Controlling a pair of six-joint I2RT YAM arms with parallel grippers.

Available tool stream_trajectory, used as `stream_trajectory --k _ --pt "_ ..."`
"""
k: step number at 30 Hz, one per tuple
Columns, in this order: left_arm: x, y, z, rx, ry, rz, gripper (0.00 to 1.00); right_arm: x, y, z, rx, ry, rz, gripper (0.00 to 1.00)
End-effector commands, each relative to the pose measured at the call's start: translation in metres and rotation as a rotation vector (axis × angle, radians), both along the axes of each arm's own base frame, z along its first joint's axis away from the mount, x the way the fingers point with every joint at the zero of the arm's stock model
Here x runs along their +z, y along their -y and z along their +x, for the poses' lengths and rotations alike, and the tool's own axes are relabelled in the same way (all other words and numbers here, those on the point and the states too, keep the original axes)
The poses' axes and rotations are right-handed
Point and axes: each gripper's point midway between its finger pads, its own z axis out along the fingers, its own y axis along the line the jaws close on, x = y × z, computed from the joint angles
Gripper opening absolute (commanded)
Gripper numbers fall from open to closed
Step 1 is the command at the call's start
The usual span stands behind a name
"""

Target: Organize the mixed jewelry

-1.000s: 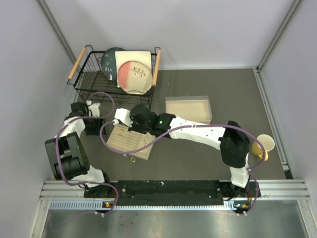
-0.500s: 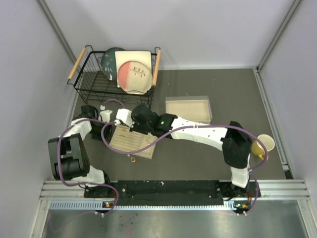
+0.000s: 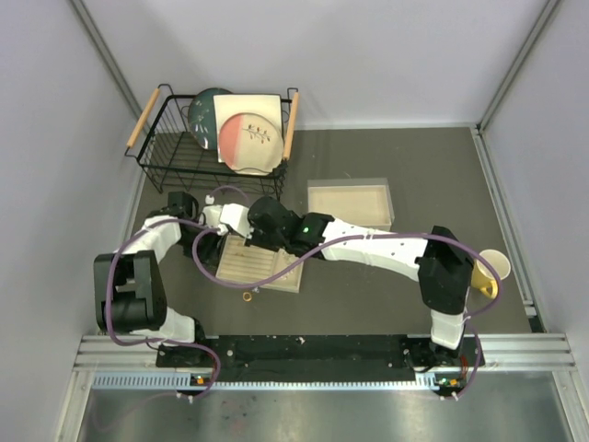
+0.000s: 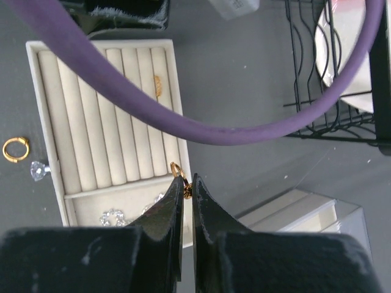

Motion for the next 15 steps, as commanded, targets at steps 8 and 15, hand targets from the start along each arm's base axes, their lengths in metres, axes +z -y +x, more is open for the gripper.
stream_trajectory --k 8,15 --pt "0.020 0.037 0.013 -0.105 0.023 -0.120 0.52 0.019 0.016 -0.015 0.036 -0.003 0.044 0.00" --pt "0.020 0.046 0.003 -0.173 -0.010 -0.148 0.51 0.015 0.020 -0.018 0.058 0.001 0.026 0.00"
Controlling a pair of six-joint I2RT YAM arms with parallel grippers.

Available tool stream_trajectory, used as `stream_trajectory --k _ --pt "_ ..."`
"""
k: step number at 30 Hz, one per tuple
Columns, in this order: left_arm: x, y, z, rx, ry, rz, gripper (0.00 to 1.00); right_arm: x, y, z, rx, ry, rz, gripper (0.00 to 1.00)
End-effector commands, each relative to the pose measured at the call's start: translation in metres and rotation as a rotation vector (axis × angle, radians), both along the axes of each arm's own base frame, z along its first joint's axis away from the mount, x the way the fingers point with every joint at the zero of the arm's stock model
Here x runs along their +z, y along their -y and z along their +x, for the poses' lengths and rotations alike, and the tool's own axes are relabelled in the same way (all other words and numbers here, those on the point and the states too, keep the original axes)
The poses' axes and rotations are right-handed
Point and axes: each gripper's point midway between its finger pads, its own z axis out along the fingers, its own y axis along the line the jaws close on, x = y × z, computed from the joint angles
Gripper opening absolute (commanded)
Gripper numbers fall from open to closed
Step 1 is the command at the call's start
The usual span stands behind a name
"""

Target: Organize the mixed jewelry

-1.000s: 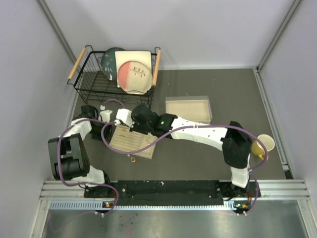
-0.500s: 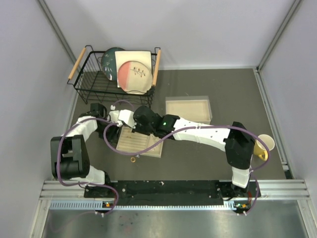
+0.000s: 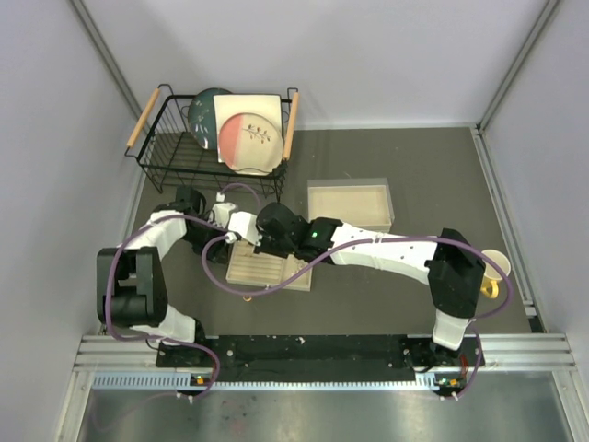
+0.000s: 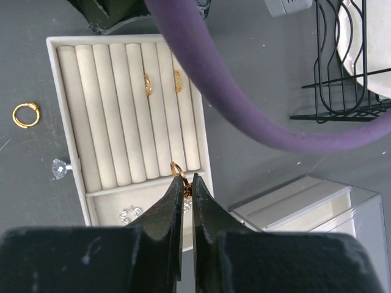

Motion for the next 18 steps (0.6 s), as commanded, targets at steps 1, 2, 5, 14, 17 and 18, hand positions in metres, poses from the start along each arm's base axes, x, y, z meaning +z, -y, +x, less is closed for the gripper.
stream_trajectory --k 1,2,5,14,17,18 --pt "0.010 0.014 -0.003 -0.072 -0.004 -0.059 0.51 0.028 -0.003 -0.004 0.036 0.022 0.065 0.00" --pt "0.010 0.014 -0.003 -0.074 -0.003 -0.062 0.51 0.024 -0.003 -0.005 0.041 0.016 0.059 0.00" --pt "0.016 0.015 0.000 -0.074 0.021 -0.063 0.51 0.019 -0.005 -0.008 0.061 0.007 0.050 0.00" --pt "0.051 -0.001 0.037 0.038 0.157 -0.065 0.52 0.016 -0.009 -0.012 0.114 0.012 0.042 0.00" --pt "0.061 -0.017 0.055 0.115 0.205 -0.065 0.53 0.012 -0.012 -0.012 0.131 0.007 0.035 0.00" --pt "0.064 -0.028 0.062 0.151 0.225 -0.061 0.53 0.013 -0.015 -0.013 0.135 0.008 0.038 0.00"
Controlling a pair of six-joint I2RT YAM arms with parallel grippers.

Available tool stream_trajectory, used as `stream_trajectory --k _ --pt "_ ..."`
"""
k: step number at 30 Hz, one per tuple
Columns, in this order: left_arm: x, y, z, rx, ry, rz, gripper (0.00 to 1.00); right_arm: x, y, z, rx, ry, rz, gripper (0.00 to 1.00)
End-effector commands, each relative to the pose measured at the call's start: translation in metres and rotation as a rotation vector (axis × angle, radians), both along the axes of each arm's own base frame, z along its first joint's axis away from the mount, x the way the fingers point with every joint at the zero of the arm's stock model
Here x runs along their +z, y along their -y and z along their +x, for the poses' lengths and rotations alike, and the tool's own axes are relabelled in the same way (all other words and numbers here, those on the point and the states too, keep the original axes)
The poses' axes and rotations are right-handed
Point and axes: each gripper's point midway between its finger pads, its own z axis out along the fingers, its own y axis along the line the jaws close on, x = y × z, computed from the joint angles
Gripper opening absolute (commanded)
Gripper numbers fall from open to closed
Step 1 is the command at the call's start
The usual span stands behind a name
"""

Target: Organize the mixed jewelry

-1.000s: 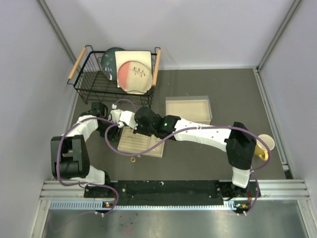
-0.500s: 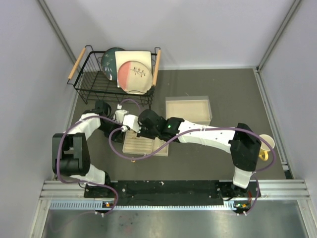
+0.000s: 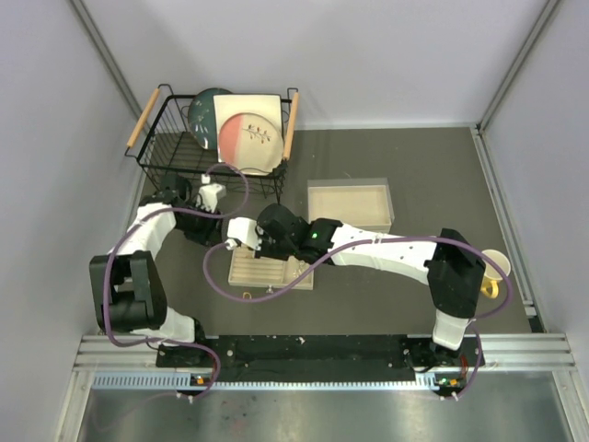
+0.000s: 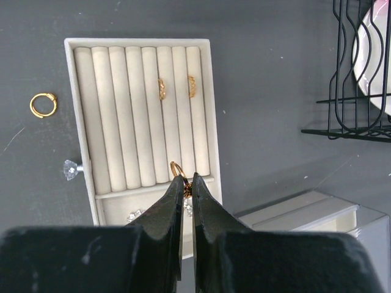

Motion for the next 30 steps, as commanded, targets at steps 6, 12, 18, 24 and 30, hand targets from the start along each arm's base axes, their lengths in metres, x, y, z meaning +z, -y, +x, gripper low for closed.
stream_trajectory --k 6,12,18,24,30 --pt "0.042 -0.058 0.056 0.243 0.166 -0.069 0.54 0.010 -0.029 0.002 0.049 0.026 0.057 0.00" --pt "0.050 -0.071 0.060 0.294 0.208 -0.084 0.55 -0.002 -0.050 0.008 0.041 0.015 0.057 0.00" --pt "0.046 -0.072 0.057 0.304 0.205 -0.099 0.55 -0.018 -0.069 -0.001 0.059 -0.008 0.045 0.00" --pt "0.044 -0.071 0.056 0.299 0.203 -0.108 0.55 -0.026 -0.077 -0.007 0.065 -0.033 0.043 0.00" --pt "0.041 -0.071 0.054 0.301 0.195 -0.111 0.55 -0.033 -0.080 -0.009 0.067 -0.044 0.035 0.00"
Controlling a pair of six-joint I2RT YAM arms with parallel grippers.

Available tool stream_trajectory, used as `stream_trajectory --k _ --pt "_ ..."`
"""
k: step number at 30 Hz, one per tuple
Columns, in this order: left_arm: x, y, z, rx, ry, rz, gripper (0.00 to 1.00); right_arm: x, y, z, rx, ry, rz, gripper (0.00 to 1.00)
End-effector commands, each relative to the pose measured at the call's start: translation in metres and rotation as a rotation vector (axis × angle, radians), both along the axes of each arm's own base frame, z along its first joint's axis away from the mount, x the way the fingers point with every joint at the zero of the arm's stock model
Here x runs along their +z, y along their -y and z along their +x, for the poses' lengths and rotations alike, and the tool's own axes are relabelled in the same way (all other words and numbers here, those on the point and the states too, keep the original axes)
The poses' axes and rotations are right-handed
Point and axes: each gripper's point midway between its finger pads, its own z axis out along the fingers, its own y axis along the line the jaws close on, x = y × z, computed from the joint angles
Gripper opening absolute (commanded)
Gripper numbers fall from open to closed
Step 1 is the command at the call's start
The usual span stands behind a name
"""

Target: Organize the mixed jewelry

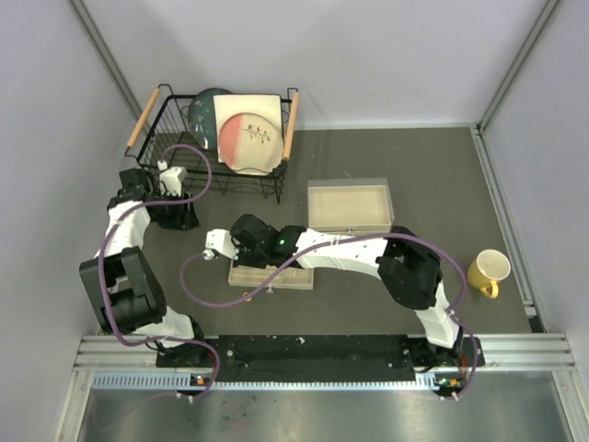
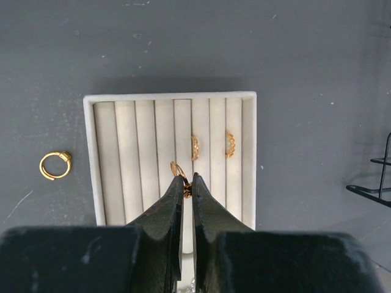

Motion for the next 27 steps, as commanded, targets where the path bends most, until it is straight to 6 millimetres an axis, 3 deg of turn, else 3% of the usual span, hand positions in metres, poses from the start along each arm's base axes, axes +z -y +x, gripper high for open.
stream_trajectory --k 1,27 --pt "0.004 0.001 0.003 0.003 0.033 -0.022 0.55 0.017 -0.022 -0.006 0.013 -0.001 0.069 0.00" --pt "-0.003 0.001 0.000 0.002 0.028 -0.023 0.55 -0.011 -0.033 -0.003 -0.026 -0.008 0.028 0.00"
